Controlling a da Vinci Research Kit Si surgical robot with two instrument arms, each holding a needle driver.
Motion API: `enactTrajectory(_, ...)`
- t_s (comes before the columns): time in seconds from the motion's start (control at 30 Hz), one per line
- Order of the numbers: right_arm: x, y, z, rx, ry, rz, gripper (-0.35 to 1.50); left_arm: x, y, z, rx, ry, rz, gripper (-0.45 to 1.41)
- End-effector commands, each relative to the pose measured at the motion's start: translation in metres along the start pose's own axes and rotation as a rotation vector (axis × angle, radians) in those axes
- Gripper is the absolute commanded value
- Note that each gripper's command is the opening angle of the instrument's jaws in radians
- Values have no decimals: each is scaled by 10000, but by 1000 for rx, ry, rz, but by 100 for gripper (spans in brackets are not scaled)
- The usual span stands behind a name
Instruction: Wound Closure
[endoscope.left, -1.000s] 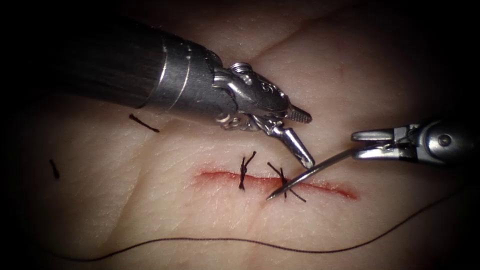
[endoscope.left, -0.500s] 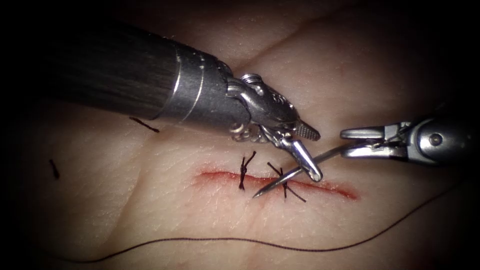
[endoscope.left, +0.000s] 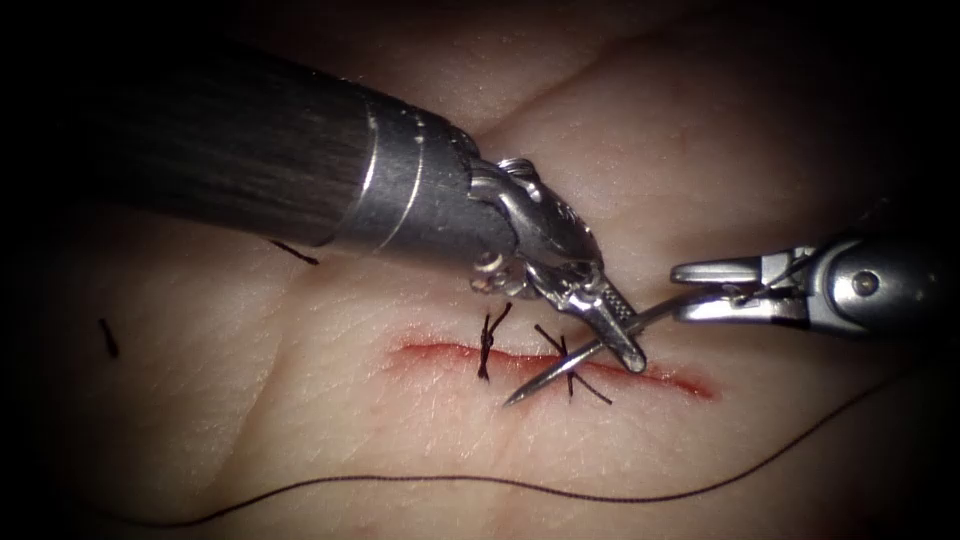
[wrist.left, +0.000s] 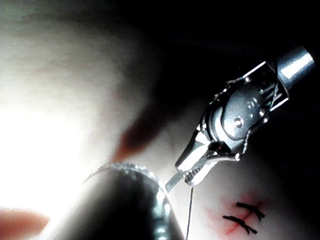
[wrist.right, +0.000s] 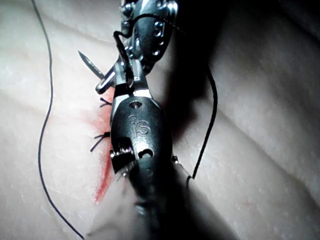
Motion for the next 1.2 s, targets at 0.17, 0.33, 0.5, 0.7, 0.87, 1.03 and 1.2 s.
enactTrajectory(0.17,-4,-2,8,1,2,-1,-35,0,-2,3,-31,-7,-40,-45)
enactTrajectory(0.33,-4,-5,8,3,5,-4,-35,3,-3,4,-46,15,-60,-45)
enactTrajectory(0.5,-3,-7,9,-21,-38,96,81,3,-1,5,-123,98,15,-45)
enactTrajectory(0.7,-1,-11,9,-145,-4,255,140,4,-1,5,-156,150,74,-45)
enactTrajectory(0.87,-3,-18,7,-233,55,379,145,5,-2,5,-151,252,114,-45)
enactTrajectory(1.03,-16,-21,-3,-380,73,508,143,2,-3,0,-157,332,145,-45)
enactTrajectory(1.2,-31,-13,-17,-523,95,560,136,1,-4,-1,-152,400,158,-45)
